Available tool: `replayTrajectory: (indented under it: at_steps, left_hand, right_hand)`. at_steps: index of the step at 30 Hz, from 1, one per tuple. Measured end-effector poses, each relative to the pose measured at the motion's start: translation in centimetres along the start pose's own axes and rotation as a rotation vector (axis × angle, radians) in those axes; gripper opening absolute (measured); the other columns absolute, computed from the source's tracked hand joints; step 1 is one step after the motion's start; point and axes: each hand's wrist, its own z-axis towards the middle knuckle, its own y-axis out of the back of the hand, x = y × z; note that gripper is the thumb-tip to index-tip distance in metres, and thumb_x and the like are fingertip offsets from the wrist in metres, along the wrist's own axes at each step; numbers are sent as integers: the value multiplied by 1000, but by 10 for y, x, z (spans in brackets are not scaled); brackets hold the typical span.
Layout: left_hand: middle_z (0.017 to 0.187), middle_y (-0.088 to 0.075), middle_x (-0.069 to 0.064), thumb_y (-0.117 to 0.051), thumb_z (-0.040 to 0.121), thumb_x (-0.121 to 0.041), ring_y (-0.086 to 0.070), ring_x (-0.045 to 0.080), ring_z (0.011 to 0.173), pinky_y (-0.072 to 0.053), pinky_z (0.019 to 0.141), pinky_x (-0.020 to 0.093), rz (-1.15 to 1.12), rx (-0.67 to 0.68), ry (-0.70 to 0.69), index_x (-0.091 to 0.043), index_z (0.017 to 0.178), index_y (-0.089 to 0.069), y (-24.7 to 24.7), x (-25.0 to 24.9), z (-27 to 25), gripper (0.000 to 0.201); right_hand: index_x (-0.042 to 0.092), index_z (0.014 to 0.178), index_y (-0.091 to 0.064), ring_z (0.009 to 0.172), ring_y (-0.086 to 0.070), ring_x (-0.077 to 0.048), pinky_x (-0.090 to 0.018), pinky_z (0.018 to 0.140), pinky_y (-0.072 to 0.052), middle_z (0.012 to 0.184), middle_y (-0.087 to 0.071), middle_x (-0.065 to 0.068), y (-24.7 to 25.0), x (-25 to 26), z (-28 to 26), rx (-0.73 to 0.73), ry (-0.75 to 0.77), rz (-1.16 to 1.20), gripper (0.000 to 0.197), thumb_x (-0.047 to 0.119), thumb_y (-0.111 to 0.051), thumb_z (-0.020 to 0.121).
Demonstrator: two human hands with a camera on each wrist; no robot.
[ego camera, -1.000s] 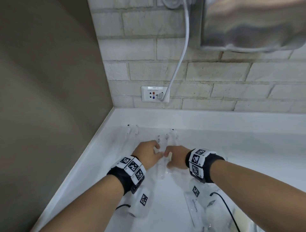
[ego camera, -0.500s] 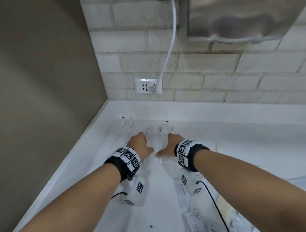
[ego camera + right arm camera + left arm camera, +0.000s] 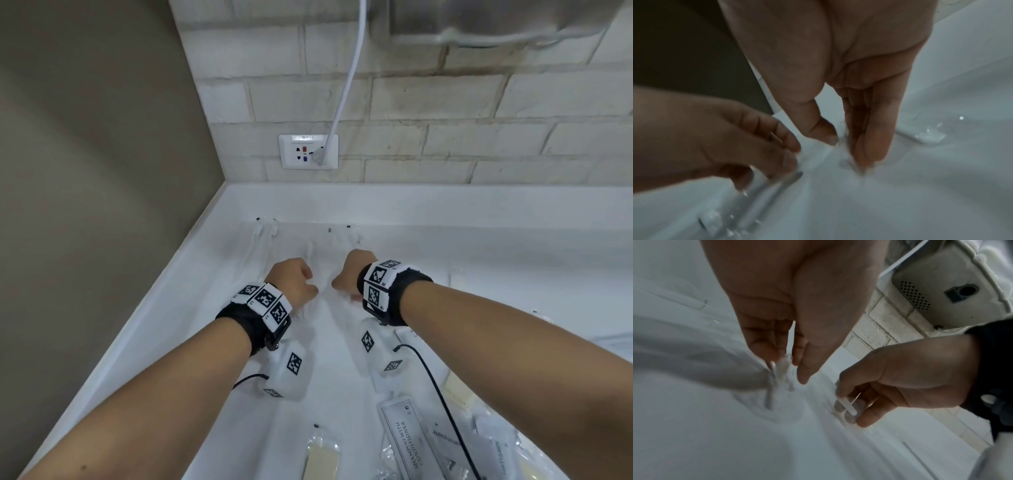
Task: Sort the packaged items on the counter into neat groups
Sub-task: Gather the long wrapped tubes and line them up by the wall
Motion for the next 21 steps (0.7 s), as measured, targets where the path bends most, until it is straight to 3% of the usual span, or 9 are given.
replayTrajectory:
  at_steps: [2,4,7,9,11,13,15,17,21]
  left_hand:
    - [124,-58,7,-68,85,-17,-59,22,112,-43,86,22,16,-6,-33,-13,116,-64,1,3,1,32]
    - [126,-57,8,-67,86,-16,-58,22,112,-40,86,20,-9,-30,-49,-14,119,-63,1,5,3,34]
    - [122,-61,8,-66,87,-14,-60,22,110,-41,88,21,-68,-59,-63,-11,125,-58,-2,8,1,39]
    - [118,-63,5,-68,85,-17,-61,21,106,-42,85,20,-85,-79,-58,-12,122,-58,-4,10,0,38]
    - [116,-65,1,-70,83,-24,-62,18,104,-46,86,22,-56,-93,-50,-16,118,-62,-5,14,2,37]
    - [118,-63,0,-70,82,-33,-60,20,111,-49,92,29,16,-82,-51,-21,117,-65,-5,18,4,37]
    - [123,-58,1,-70,82,-37,-52,23,119,-49,95,34,69,-110,-68,-23,115,-68,-2,20,5,36]
    - [124,-56,-1,-69,83,-37,-48,22,120,-46,96,33,55,-151,-108,-26,113,-69,3,20,3,32]
    - [114,-65,-10,-68,82,-40,-58,16,110,-46,99,37,52,-128,-170,-32,107,-69,12,16,1,26]
  right_hand:
    - [12,55,-53,58,-60,-22,-24,59,-48,44,-55,0,3,1,0,30,-12,-8,27,13,-53,82]
    - [11,60,-63,78,-71,-22,-26,73,-56,62,-67,-3,4,-2,1,108,10,-13,27,10,-53,85]
    - [9,98,-71,83,-67,-22,-27,78,-56,100,-71,-6,3,-5,0,171,28,-9,16,18,-62,89]
    - [8,108,-67,80,-67,-22,-26,76,-57,108,-70,-8,2,-11,-4,144,43,-34,23,20,-64,88]
    - [5,104,-65,80,-69,-24,-29,71,-60,101,-68,-12,5,-15,-9,98,108,-63,20,13,-64,85]
    - [11,84,-61,75,-66,-25,-32,70,-59,88,-63,-10,6,-21,-10,50,151,-178,4,14,-64,85]
    - [14,69,-51,58,-54,-20,-26,56,-50,71,-56,-3,5,-21,-9,30,83,-156,22,21,-59,88]
    - [13,68,-48,55,-50,-18,-23,51,-41,67,-53,-1,4,-18,-12,-30,119,-185,27,27,-55,90]
    - [7,115,-55,101,-60,-29,-38,84,-53,116,-53,-9,5,-12,-15,43,328,-339,26,21,-53,92]
